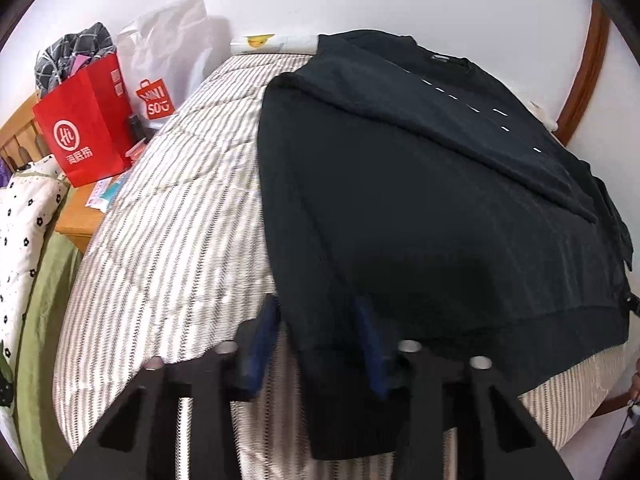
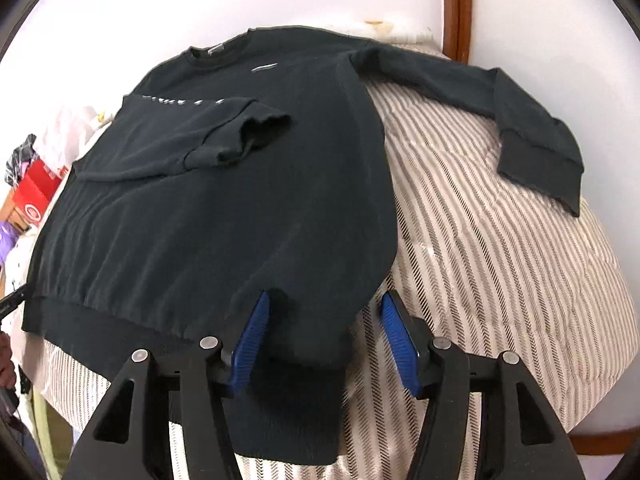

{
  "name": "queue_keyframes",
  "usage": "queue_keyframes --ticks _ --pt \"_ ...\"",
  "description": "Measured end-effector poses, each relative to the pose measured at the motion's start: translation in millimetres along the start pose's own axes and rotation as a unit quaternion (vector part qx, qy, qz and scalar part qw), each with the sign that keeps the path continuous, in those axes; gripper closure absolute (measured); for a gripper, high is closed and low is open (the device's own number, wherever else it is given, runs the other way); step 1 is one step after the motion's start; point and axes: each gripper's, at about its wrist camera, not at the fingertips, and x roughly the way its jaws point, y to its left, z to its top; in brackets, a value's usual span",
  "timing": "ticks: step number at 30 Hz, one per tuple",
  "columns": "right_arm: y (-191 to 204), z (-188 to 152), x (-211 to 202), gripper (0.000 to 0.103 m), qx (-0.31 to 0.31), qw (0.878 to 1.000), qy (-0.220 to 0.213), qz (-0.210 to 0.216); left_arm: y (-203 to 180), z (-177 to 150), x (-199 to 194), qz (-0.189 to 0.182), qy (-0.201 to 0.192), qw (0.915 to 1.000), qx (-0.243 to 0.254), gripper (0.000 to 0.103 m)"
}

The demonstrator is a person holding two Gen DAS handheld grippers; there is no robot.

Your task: Fold small clothes

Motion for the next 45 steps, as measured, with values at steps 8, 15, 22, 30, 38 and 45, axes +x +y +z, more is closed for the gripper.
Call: queue_keyframes --ticks 8,15,22,30,38,45 --pt "9.3 -10.9 -28.2 0.093 -0.02 1.0 -0.023 -0.004 12.2 -5.8 -20.1 -0.016 -0.007 0.9997 -0.017 0.091" --pt "26.6 -21.6 -52.2 0.093 -0.06 0.998 -0.012 -0.029 28.2 -34.7 -41.6 -0.037 0.006 0.9988 -0.031 0.091" --pt "33.2 -30.7 -54.4 0.09 -0.074 0.996 -0.006 -0.04 38.3 -51.3 -39.8 -0.048 0.027 0.9974 -0.047 0.086" --pt "-8.4 -6.8 -74.7 0.06 -0.033 0.994 -0.06 -0.082 26.4 -23.7 -45.6 -0.011 -0.011 0.9994 -0.03 0.045" --pt "-85.0 29.6 -32.1 0.054 0.018 0.985 -0.051 -0.161 -4.1 12.3 -28.3 -0.021 -0.018 0.9992 -0.027 0.044" --pt "-113.4 63.5 20.8 0.053 0.021 0.985 -0.02 -0.17 -26.6 33.7 -3.6 -0.011 -0.006 0.9996 -0.025 0.044"
